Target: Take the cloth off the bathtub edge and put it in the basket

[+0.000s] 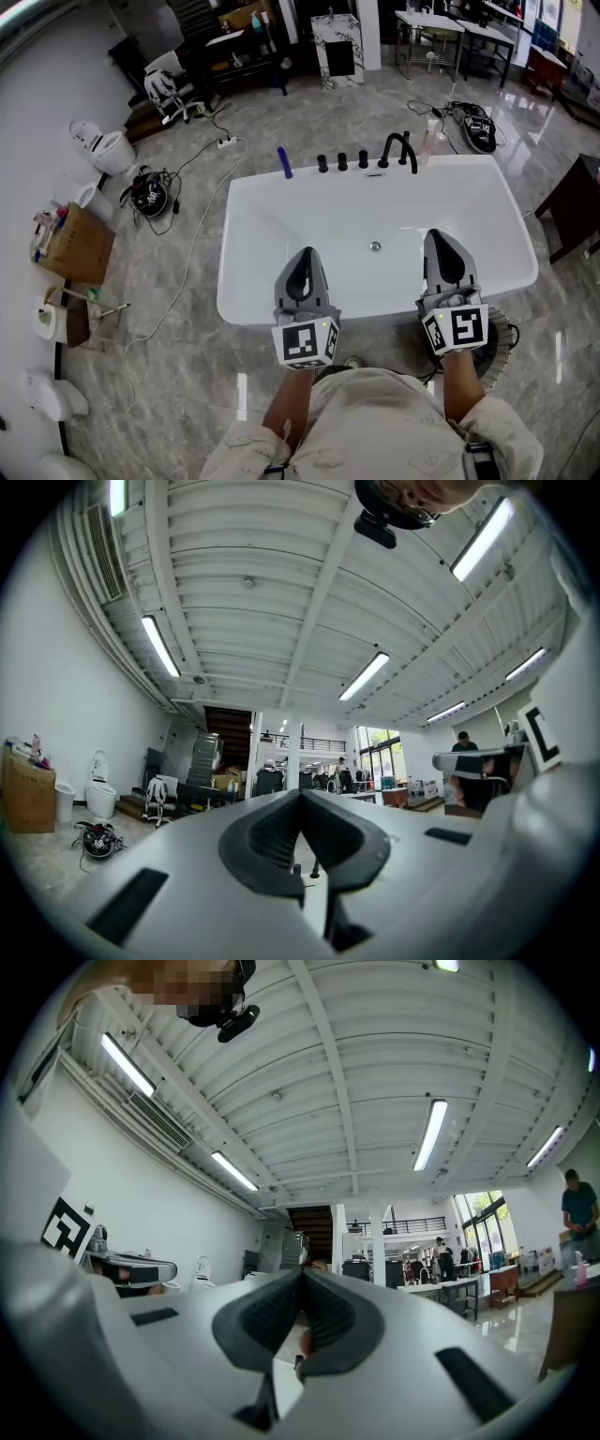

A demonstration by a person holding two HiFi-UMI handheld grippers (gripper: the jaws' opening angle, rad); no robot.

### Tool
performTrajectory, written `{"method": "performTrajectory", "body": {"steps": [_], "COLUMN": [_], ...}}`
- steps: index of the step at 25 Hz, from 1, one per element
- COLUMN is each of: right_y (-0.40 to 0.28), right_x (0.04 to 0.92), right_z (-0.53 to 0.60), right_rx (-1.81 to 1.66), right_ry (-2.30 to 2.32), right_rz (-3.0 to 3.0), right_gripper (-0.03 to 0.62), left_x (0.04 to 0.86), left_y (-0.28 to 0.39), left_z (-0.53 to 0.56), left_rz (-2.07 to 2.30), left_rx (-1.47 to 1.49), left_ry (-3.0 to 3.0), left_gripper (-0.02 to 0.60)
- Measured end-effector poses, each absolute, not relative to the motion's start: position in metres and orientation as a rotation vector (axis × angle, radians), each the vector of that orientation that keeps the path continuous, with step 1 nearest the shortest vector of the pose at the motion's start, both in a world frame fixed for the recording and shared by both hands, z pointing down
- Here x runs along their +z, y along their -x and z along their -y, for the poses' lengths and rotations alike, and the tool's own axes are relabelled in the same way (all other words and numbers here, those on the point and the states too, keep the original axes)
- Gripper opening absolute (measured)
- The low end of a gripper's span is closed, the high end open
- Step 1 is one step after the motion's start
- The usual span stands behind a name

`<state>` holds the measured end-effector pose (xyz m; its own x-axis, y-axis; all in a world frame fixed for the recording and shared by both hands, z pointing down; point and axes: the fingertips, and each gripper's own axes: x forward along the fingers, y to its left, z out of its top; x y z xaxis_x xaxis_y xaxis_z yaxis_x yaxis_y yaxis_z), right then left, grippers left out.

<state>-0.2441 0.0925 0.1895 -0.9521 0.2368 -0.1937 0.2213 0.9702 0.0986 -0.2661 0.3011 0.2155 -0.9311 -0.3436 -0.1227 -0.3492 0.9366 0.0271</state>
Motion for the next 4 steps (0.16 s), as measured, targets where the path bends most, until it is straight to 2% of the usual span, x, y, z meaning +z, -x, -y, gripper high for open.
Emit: {"method": "performTrajectory", "body": {"steps": [4], "right_y": [0.244], "right_x": [0.1909], "right_z": [-0.0919], "right_rx": [0.112], "right_ry": [-0.339], "right_rz": [-2.914], "right_gripper": [-0.012], "left_x": [0.2176], "left_y": [0.2657], "left_z": [-0.2985], "left_rz": [-2.978], "left_rx": [0.096], "left_ry": [0.566], "left_gripper": [0.002]}}
